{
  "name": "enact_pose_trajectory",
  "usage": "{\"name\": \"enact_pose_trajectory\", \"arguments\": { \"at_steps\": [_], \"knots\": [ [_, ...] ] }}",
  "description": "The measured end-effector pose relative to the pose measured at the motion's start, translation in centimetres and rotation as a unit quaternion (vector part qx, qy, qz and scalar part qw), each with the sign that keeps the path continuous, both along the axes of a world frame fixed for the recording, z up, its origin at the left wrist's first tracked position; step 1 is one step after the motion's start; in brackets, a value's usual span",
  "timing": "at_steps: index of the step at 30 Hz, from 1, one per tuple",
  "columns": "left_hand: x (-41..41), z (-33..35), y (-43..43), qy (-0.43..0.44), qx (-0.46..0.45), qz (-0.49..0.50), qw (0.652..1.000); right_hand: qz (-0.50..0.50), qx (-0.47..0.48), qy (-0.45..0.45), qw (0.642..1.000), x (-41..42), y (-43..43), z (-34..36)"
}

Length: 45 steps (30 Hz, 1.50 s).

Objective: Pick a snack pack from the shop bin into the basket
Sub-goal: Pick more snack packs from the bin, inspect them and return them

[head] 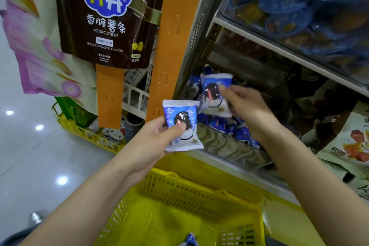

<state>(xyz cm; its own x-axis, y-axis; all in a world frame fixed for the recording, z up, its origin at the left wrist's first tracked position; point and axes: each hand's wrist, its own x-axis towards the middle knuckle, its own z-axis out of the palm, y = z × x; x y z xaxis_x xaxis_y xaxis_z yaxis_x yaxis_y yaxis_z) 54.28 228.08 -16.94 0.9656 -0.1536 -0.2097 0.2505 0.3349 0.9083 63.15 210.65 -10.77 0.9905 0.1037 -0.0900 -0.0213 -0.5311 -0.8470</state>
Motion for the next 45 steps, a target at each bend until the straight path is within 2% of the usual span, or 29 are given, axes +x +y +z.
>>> {"name": "enact_pose_trajectory", "arguments": {
  "at_steps": [2, 4, 8, 11, 17, 22, 29, 35, 38, 41, 45],
  "knots": [
    [0.2, -0.2, 0.1, -0.008, 0.008, 0.035, 0.999, -0.060, -0.006, -0.052, 0.997, 2.0, 0.2, -0.3],
    [0.3, -0.4, 0.3, -0.016, 0.011, 0.050, 0.999, -0.084, -0.033, -0.044, 0.995, 3.9, 1.0, -1.2],
    [0.6, -0.4, 0.6, -0.017, 0.010, 0.067, 0.998, -0.028, -0.133, 0.010, 0.991, 6.3, 2.8, -3.8],
    [0.9, -0.5, 0.8, -0.011, 0.022, 0.083, 0.996, 0.007, -0.228, 0.019, 0.974, 6.7, 3.4, -4.2],
    [0.9, 0.0, 1.1, -0.016, 0.032, 0.086, 0.996, 0.064, -0.276, 0.048, 0.958, 7.1, 2.6, -3.0],
    [0.8, 0.2, 0.8, -0.009, 0.040, 0.078, 0.996, 0.080, -0.231, 0.055, 0.968, 7.2, 3.1, -3.5],
    [0.9, 0.3, 0.5, 0.007, 0.032, 0.063, 0.997, -0.001, -0.136, 0.029, 0.990, 7.7, 4.2, -6.1],
    [0.7, 0.3, -0.4, 0.014, 0.058, 0.043, 0.997, 0.015, -0.185, 0.020, 0.982, 7.8, 4.1, -5.3],
    [0.6, 0.1, -0.9, 0.028, 0.045, 0.028, 0.998, 0.014, -0.194, -0.068, 0.978, 6.2, 3.1, -4.3],
    [0.3, -0.2, -1.5, 0.045, 0.036, 0.017, 0.998, -0.002, -0.065, -0.177, 0.982, 2.5, 1.6, -3.5],
    [-0.4, -0.7, -2.7, 0.017, 0.079, 0.006, 0.997, 0.030, -0.009, -0.202, 0.979, -3.0, 0.0, -3.5]
  ]
}}
